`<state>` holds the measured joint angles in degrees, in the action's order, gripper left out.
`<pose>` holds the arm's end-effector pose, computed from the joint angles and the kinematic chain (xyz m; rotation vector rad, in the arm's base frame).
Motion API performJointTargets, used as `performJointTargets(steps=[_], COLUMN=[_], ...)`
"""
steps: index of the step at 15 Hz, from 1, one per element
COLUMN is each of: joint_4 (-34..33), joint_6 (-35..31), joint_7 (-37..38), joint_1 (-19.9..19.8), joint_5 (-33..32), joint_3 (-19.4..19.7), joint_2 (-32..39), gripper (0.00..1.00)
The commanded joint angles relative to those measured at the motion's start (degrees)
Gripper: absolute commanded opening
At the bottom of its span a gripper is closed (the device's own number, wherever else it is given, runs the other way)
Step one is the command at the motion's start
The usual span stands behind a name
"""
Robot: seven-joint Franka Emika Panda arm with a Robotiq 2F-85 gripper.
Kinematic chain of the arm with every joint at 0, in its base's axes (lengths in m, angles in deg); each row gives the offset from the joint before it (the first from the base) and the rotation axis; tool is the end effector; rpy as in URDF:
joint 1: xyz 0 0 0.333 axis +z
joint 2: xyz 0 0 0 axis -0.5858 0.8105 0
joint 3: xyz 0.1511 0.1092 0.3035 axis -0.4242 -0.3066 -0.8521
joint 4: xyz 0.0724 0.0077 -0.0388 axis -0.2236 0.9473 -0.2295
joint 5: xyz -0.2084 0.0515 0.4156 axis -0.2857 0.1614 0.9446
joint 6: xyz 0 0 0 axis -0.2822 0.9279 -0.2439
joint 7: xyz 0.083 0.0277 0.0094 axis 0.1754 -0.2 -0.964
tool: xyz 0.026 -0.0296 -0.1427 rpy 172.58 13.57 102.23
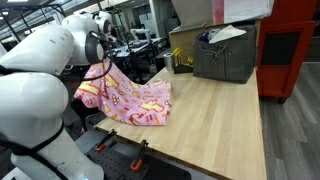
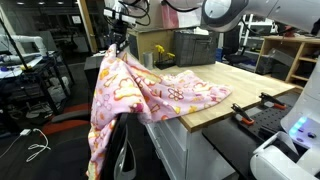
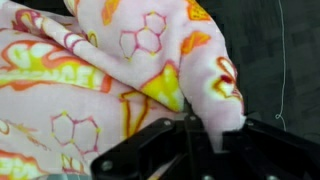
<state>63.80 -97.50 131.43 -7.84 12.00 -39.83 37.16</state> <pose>0.7438 0.5298 0.3473 -2.6937 0.3081 0.4088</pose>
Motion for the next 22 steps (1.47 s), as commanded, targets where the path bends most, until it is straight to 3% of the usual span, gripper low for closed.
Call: performJointTargets(steps=[1,4,5,7,15,21,22], joint_4=[1.0,1.1,1.3,1.3,1.2,5.7,-0.2], joint_6=[-6.0,-8.9,-8.9,-8.6,-8.0,-2.9,0.7], joint_7=[4.3,7.5,8.3,9.3,14.9,21.6,22.9], joint_1=[1.9,3.1,3.3,3.6,2.3,-2.3,-3.2], joint_5=[-4.2,-7.2,-7.7,-9.0,-13.6,-11.9,-11.9], joint_3=[4.2,6.4,6.7,7.6,11.6,11.5,11.2], joint_2=[-2.0,-2.0,-2.1,-2.3,-3.2,-2.1,2.0], gripper=[0.02,0.02,0.32,0.38,0.97,1.00,1.00])
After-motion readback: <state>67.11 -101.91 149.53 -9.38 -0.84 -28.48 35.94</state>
